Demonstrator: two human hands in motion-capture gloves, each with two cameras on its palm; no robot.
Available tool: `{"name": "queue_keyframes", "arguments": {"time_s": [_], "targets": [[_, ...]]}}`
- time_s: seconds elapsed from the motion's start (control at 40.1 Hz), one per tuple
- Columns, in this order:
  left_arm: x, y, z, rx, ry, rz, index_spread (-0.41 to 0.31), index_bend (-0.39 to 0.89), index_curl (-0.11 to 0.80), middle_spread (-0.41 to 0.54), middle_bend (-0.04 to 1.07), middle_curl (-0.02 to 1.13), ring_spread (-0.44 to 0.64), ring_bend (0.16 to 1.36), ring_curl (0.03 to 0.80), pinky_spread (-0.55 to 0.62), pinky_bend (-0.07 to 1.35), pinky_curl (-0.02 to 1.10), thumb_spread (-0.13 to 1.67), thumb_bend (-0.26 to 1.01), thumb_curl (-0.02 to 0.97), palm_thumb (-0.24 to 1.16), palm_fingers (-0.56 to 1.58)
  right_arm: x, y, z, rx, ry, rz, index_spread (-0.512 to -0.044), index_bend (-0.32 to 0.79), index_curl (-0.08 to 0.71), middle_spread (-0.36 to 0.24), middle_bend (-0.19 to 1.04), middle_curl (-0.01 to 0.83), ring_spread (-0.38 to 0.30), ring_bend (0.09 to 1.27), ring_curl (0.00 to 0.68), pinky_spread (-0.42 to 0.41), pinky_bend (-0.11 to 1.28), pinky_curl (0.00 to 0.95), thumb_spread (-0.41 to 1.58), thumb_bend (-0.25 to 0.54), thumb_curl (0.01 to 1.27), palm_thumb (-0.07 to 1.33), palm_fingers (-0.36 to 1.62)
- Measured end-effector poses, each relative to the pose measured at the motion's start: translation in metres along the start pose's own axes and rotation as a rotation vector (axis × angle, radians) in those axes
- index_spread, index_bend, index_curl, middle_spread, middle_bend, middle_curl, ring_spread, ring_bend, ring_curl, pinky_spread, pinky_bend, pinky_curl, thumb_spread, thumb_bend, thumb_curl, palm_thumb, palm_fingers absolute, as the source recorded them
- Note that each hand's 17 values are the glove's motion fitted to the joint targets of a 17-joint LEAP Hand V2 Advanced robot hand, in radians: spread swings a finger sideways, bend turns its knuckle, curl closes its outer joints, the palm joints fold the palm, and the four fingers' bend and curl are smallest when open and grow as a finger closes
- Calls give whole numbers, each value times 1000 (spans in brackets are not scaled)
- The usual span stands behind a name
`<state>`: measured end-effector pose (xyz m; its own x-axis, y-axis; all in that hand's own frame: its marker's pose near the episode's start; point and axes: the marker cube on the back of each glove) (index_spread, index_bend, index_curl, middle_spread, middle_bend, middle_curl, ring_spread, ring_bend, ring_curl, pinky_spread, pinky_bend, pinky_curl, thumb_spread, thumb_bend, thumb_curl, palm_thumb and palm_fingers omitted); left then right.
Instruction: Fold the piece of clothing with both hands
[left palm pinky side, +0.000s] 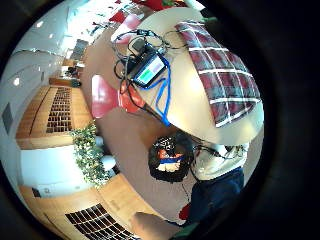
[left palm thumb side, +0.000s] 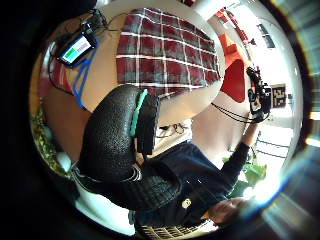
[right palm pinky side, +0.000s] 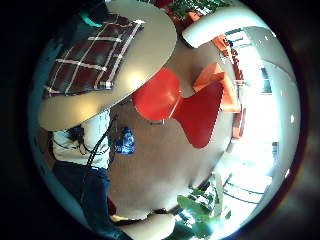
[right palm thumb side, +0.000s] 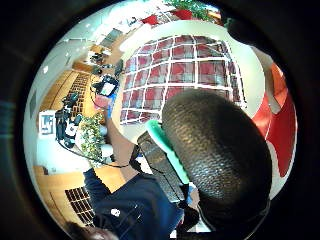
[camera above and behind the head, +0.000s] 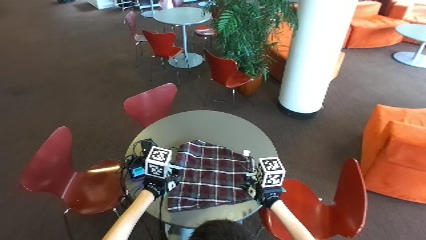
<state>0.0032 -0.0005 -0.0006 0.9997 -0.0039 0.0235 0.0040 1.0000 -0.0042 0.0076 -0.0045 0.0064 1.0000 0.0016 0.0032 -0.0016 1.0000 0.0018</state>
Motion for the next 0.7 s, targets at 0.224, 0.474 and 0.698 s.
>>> {"name": "queue_keyframes", "arguments": {"time_s": [0.224, 0.474, 0.698], "targets": [[8, -4, -8, 15, -24, 15, -94, 202, 192, 4, 185, 186, 147, 422, 179, 141, 245, 172, 892, 56, 116, 176, 456, 7, 3, 0, 29, -19, 12, -289, 170, 184, -37, 202, 163, 37, 303, 167, 108, 427, 215, 1011, 133, 73, 210, 457], [-4, -6, -22, 38, -4, 11, -107, 181, 261, 4, 174, 232, 169, 421, 208, 159, 227, 217, 1043, 7, 173, 181, 441, 3, 0, -23, -9, -32, -45, -315, 159, 231, -40, 192, 228, 37, 302, 206, 121, 413, 255, 1222, 120, 116, 229, 462], [-18, -23, -32, -25, 5, 43, -118, 162, 299, 18, 146, 247, 187, 437, 234, 172, 242, 258, 1071, -31, 208, 160, 384, 9, -31, -27, -47, 5, -51, -331, 147, 254, -64, 182, 262, 22, 318, 239, 113, 417, 283, 1290, 126, 162, 300, 467]]}}
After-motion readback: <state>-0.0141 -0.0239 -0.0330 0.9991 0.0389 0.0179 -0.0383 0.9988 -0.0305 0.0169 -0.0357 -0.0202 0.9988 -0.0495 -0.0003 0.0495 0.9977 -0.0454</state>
